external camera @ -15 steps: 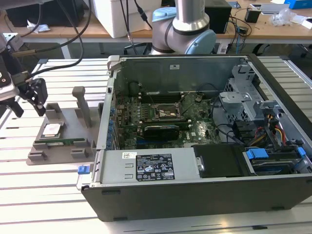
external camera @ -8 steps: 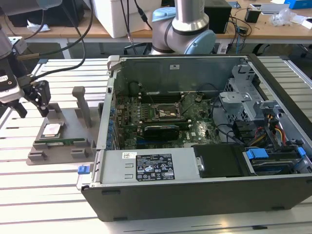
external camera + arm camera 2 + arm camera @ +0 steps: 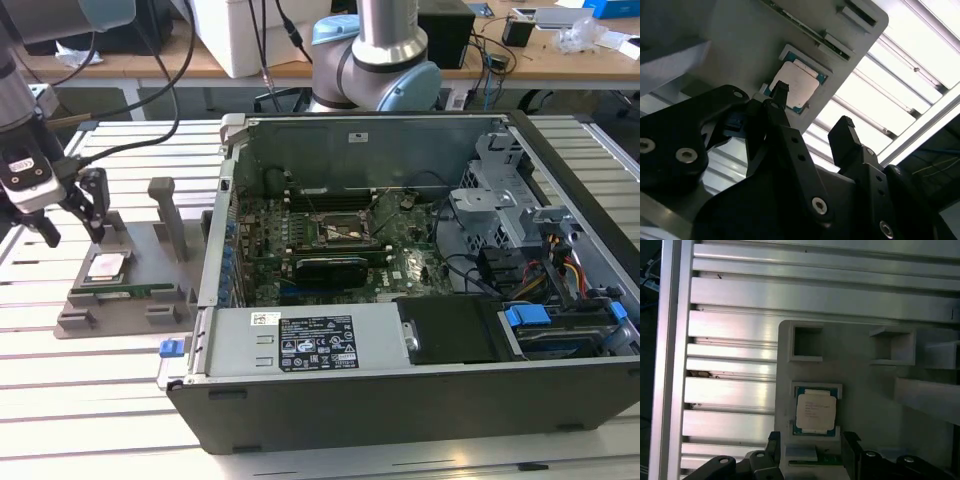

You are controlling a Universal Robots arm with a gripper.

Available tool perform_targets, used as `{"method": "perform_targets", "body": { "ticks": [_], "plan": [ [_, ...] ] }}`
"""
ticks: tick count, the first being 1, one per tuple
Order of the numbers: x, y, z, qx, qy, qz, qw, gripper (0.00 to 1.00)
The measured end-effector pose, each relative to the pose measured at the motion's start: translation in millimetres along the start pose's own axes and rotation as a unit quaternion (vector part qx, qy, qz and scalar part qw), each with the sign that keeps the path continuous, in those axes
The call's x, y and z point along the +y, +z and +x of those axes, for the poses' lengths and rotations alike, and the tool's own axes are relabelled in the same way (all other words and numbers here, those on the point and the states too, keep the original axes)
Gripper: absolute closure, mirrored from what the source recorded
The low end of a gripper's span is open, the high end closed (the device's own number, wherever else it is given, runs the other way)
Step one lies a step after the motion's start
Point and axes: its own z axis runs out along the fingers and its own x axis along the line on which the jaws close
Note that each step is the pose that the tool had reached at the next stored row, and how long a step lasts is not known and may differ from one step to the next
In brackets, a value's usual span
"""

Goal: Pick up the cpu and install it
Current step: 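Pick up the cpu and move it towards the insertion slot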

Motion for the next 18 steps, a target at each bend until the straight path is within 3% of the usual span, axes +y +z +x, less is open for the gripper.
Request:
{"method": "perform_targets", "body": {
  "ticks": [5, 9, 12, 18],
  "plan": [
    [0.1, 2.7, -0.5, 0.0002, -0.025, 0.0079, 0.9996, 0.40],
    [0.6, 8.1, -5.7, 0.0005, -0.035, 0.0084, 0.9993, 0.40],
    [2.6, 18.7, -10.4, 0.0013, -0.036, 0.0083, 0.9993, 0.40],
    [7.8, 37.4, -11.0, 0.0017, -0.033, 0.0083, 0.9994, 0.40]
  ]
}}
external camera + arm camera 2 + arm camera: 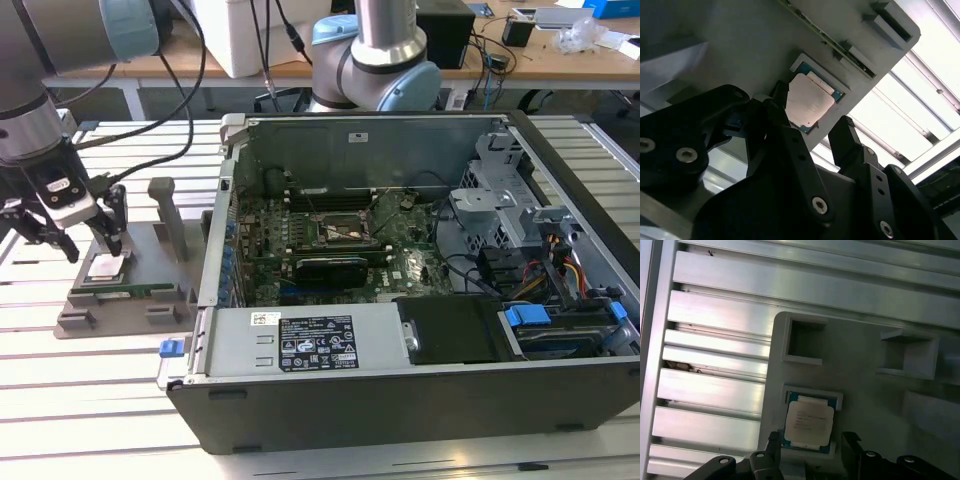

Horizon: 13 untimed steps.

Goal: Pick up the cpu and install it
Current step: 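Pick up the cpu and move it towards the insertion slot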

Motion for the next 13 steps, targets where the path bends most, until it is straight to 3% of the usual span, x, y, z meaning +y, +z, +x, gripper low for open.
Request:
{"method": "perform_targets", "body": {
  "ticks": [5, 13],
  "plan": [
    [7.4, 16.9, -0.7, 0.0008, 0.012, 0.0002, 0.9999, 0.40],
    [11.2, 25.8, 2.6, 0.0012, 0.018, 0.0017, 0.9998, 0.40]
  ]
}}
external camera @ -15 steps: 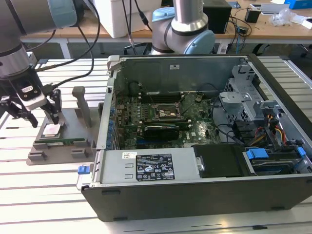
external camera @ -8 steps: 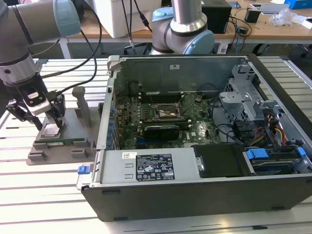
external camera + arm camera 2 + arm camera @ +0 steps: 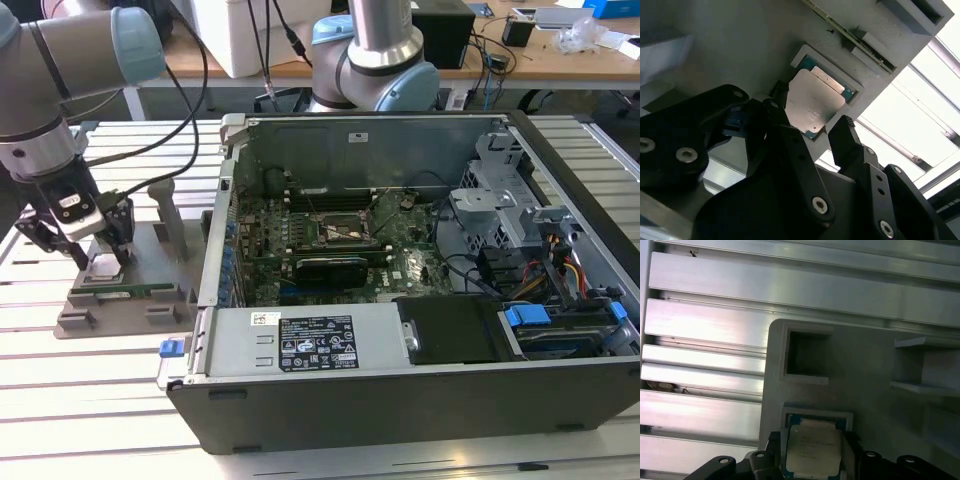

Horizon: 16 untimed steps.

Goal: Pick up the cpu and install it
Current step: 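Pick up the cpu and move it towards the insertion slot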

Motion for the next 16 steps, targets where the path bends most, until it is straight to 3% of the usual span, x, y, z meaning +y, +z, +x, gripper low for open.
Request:
{"method": "perform_targets", "body": {
  "ticks": [16],
  "plan": [
    [-6.1, 2.6, -3.2, 0.0002, 0.005, 0.0001, 1.0000, 0.40]
  ]
}}
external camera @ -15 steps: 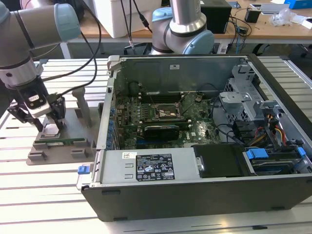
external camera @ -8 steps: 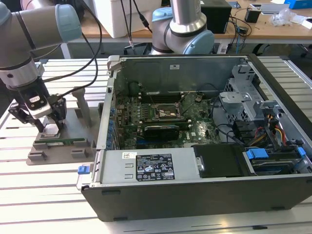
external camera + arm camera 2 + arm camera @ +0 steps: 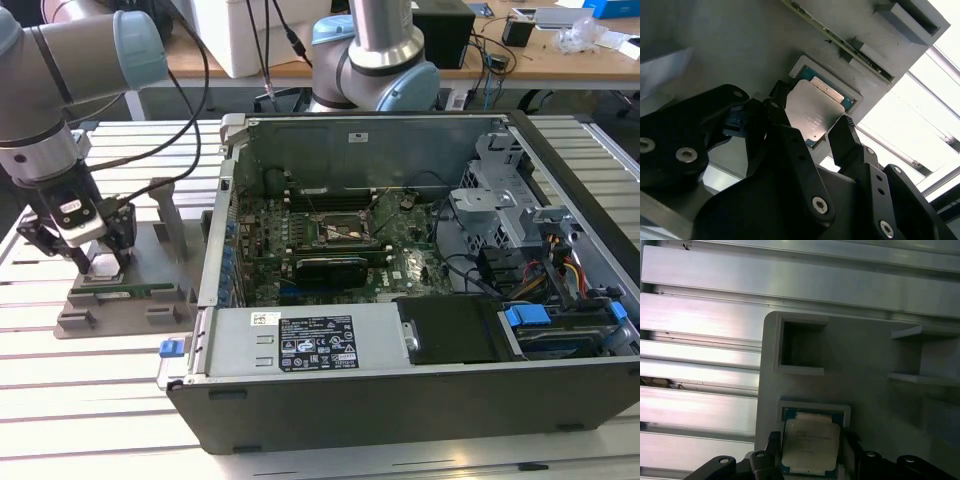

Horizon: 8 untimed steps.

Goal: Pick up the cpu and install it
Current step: 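Pick up the cpu and move it towards the insertion slot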

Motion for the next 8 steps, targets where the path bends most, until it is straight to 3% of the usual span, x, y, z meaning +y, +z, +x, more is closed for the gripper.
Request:
{"method": "perform_targets", "body": {
  "ticks": [8],
  "plan": [
    [0.0, 2.9, -1.1, 0.0000, 0.000, 0.0000, 1.0000, 0.40]
  ]
}}
